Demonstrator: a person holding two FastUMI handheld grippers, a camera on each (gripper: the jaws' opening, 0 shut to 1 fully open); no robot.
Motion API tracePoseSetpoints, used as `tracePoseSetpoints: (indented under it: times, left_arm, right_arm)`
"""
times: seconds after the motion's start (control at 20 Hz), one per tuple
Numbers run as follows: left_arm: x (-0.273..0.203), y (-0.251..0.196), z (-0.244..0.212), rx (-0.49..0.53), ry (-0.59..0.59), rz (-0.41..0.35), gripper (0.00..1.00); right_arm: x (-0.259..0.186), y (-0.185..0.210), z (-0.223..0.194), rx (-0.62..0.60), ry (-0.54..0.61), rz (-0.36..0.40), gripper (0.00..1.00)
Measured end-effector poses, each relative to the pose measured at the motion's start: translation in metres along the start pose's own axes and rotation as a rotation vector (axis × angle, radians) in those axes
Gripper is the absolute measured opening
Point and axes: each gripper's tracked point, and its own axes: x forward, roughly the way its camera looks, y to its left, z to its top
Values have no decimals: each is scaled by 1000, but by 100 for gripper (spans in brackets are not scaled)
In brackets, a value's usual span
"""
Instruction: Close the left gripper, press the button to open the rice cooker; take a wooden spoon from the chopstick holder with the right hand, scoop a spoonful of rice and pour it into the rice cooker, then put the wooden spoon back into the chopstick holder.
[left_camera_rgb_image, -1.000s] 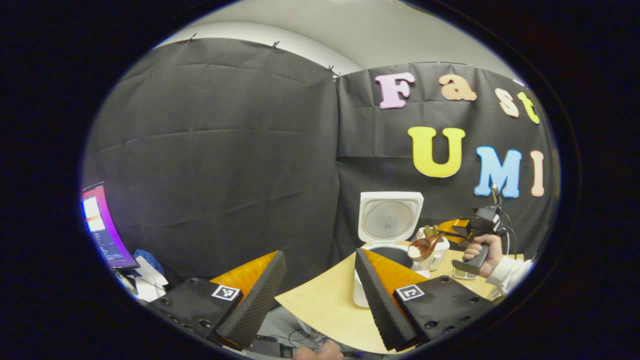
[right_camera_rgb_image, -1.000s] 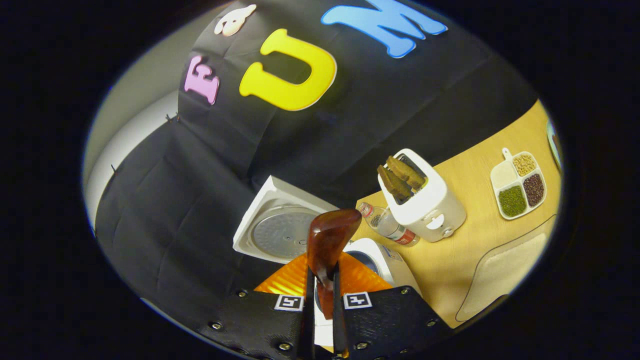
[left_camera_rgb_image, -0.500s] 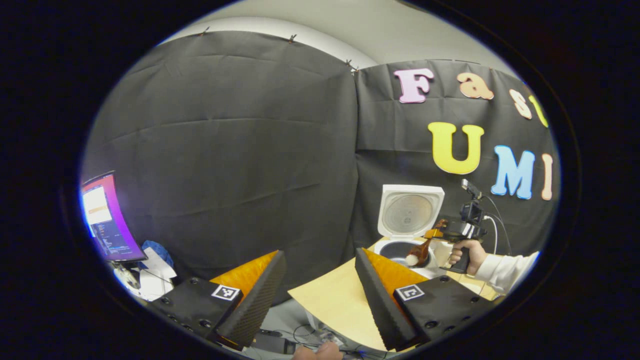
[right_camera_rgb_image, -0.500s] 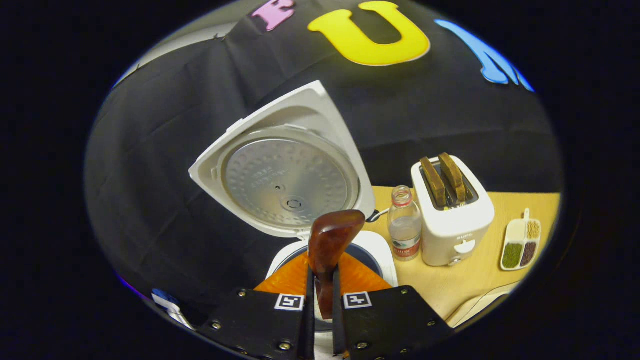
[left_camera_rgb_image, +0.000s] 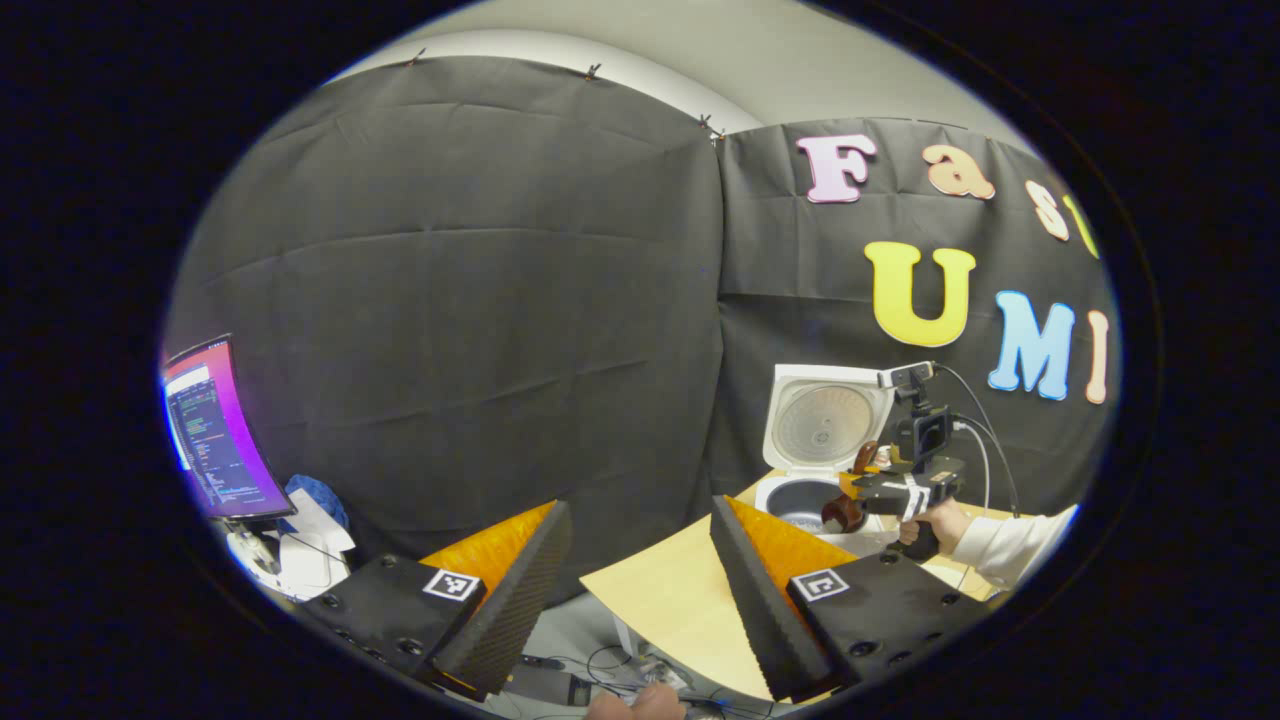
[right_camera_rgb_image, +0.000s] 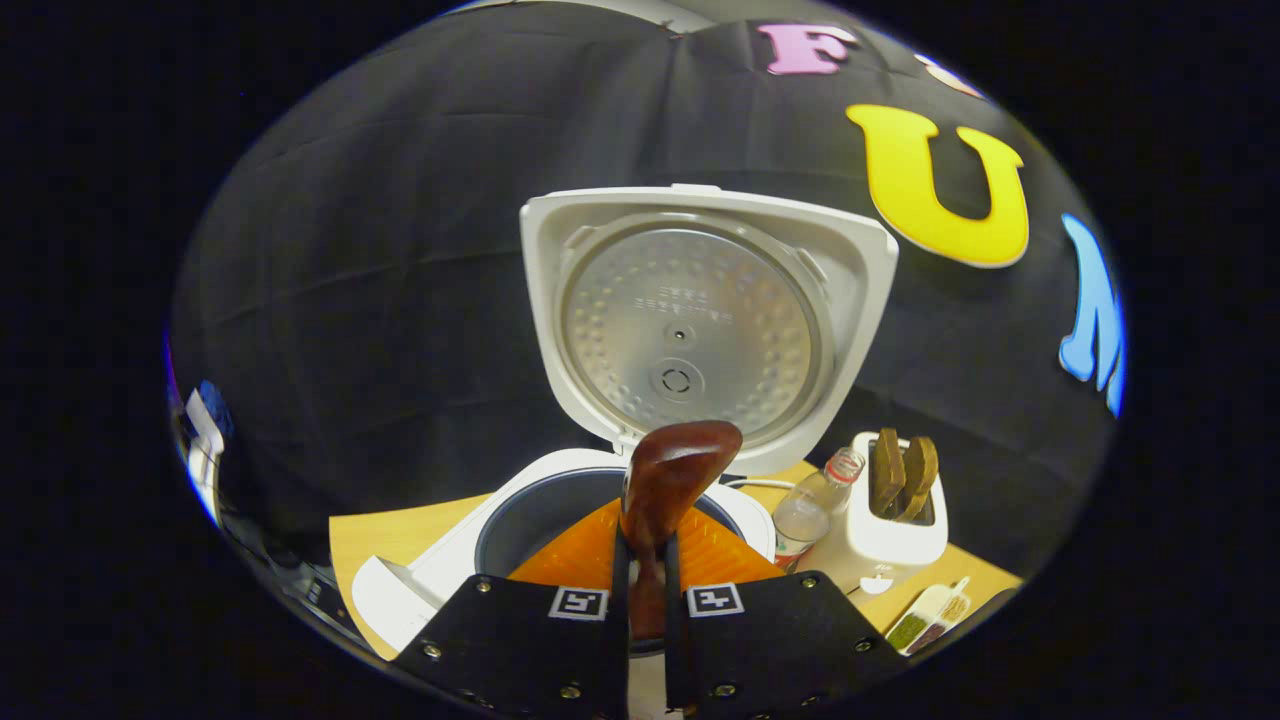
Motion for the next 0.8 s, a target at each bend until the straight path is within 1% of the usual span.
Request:
tracePoseSetpoints:
  times: [0.05, 0.1, 0.15, 0.2, 0.35, 0.4, 0.45, 0.5, 0.55, 0.65, 0.75, 0.8]
  left_arm:
    - [0, -1, -1, -4, 1, -2, 94]
    - [-2, -2, 0, -8, 1, -6, 97]
    - [-3, -2, 1, -11, -1, -8, 94]
    - [-6, 0, 1, -9, -5, -9, 94]
    - [-17, 1, 11, 3, -29, -11, 94]
    - [-20, 3, 9, 11, -36, -10, 98]
    - [-26, 5, 10, 17, -40, -10, 94]
    - [-32, 8, 11, 21, -43, -12, 94]
    - [-37, 10, 12, 22, -45, -12, 94]
    - [-47, 21, 15, 19, -58, -16, 94]
    - [-57, 25, 17, 14, -73, -29, 94]
    - [-62, 27, 20, 11, -82, -38, 94]
  right_arm:
    - [-5, 6, 6, -68, -27, -4, 15]
    - [-10, 12, 12, -146, -53, -9, 15]
    - [-15, 20, 16, -222, -80, -16, 14]
    - [-19, 28, 19, -293, -99, -24, 14]
    - [-26, 43, 20, -399, -114, -56, 15]
    - [-28, 47, 21, -432, -124, -72, 14]
    - [-28, 50, 18, -456, -131, -82, 14]
    - [-31, 53, 16, -457, -128, -85, 14]
    - [-31, 52, 14, -424, -114, -79, 14]
    - [-29, 35, 23, -282, -89, -69, 15]
    - [-27, 10, 31, -165, -87, -82, 14]
    - [-34, 5, 40, -115, -81, -78, 15]
